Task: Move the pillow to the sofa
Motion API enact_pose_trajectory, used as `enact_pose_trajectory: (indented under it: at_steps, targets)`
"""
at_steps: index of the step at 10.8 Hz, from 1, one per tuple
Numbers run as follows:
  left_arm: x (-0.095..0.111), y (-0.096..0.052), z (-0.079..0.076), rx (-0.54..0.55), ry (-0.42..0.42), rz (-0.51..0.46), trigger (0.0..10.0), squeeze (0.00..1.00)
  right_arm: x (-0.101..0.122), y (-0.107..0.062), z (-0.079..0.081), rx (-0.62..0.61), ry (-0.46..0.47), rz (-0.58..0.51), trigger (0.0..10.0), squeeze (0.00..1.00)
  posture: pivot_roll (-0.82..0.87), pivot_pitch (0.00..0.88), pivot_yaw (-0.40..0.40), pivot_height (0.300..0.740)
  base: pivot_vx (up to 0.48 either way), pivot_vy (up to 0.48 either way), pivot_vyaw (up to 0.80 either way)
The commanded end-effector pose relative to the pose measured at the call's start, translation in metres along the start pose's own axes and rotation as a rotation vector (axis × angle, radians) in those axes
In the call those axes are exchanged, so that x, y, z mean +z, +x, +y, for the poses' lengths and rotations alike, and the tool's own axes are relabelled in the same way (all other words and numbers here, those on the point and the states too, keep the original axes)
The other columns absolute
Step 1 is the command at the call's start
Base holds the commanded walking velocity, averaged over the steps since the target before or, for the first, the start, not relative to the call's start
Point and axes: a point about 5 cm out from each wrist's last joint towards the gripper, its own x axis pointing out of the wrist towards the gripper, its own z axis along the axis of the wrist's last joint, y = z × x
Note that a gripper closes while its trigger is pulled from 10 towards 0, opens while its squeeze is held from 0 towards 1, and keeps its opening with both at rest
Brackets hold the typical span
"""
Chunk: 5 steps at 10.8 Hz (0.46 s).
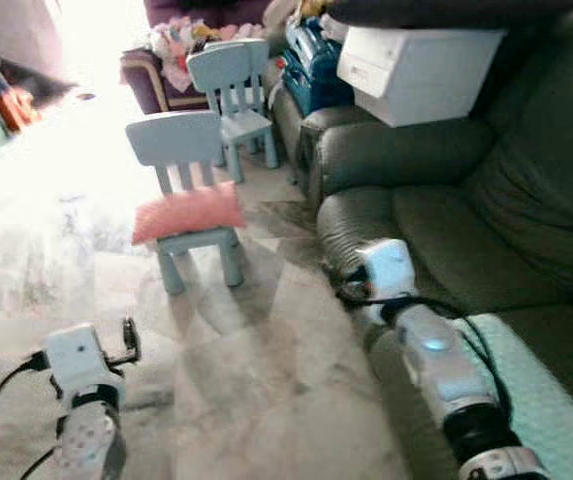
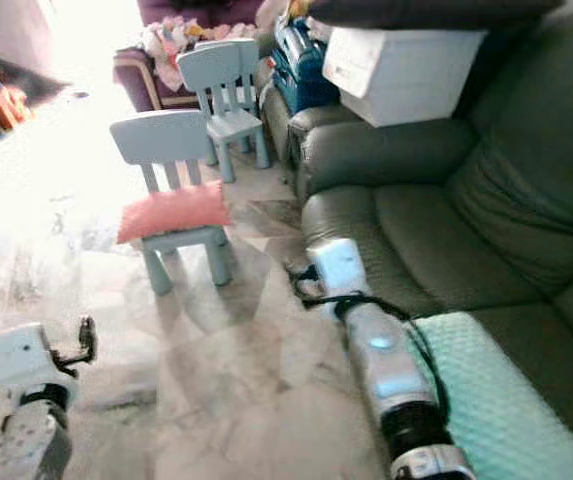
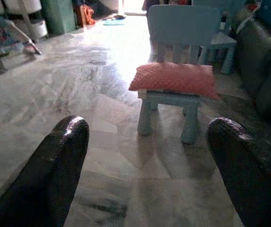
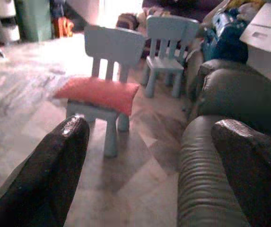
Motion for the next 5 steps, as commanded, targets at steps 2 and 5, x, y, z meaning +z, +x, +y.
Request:
enact_pose_trajectory:
  at_steps: [2,5]
  targets:
    - [-0.001,-0.003,0.011,0.067,-0.021,-0.026,10.0,0.00,0.024,0.021,0.023,0.110,-0.021,-0.074,10.0,0.00,-0.13,0.000,-0.031,0.740,0.000,0.000,0.00]
    - [-0.006,-0.003,0.005,0.063,-0.047,-0.019,10.0,0.00,0.027,0.025,0.022,0.117,-0.028,-0.082,10.0,0.00,-0.13,0.000,-0.036,0.740,0.000,0.000,0.00]
